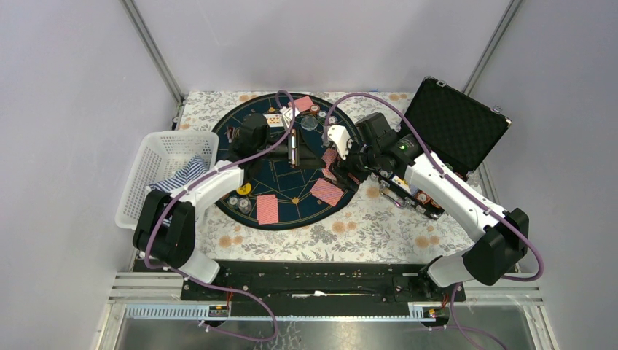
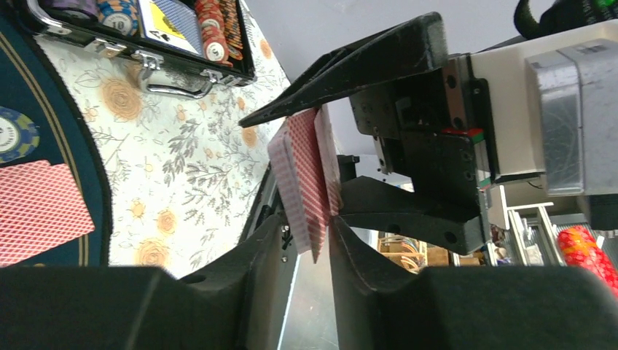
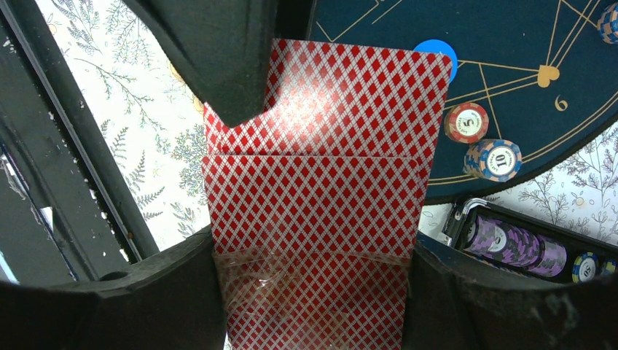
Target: Distribute texas hold em gaming equipment
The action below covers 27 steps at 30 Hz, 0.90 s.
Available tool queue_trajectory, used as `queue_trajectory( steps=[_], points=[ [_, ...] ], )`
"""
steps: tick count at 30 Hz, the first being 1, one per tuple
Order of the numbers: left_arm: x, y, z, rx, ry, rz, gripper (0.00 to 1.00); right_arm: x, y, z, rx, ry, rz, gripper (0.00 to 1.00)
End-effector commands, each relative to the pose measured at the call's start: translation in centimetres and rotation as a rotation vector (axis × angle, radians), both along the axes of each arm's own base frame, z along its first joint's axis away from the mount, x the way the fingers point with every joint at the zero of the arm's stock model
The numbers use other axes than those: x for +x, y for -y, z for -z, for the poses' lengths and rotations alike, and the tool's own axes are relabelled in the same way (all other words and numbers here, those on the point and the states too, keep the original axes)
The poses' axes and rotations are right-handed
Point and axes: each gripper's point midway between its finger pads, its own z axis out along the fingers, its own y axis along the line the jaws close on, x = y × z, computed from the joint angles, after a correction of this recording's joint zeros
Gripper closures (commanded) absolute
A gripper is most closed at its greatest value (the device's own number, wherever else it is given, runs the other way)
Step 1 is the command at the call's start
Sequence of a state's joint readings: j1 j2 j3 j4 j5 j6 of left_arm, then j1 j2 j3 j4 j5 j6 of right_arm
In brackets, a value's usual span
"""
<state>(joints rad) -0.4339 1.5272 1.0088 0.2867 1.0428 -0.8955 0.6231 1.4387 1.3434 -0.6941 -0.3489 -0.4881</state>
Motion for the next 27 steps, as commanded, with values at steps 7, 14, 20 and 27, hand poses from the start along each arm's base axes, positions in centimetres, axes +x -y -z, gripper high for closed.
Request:
queue_trajectory(
  steps=[7,14,20,27],
  points=[
    [1.8,-1.6,-1.5,-0.009,0.080,-0.087,0.88,0.8,-0.9,-2.9,0.065,0.091,0.010,1.00],
    [2.4,-2.6,-2.2,-0.027,0.088,-0.129,1.00,0.9,-0.8,-2.8,0.059,0.095,0.015,1.00],
    [4.0,-5.4,-2.9,-0.015,0.099,-0.249,1.00,1.1,-0.3,-2.4,0.039,0.101,0.032,1.00],
    [6.3,-10.6,-2.8,0.060,0.100,-0.429,1.00,1.0,-0.2,-2.2,0.038,0.099,0.038,1.00]
  ],
)
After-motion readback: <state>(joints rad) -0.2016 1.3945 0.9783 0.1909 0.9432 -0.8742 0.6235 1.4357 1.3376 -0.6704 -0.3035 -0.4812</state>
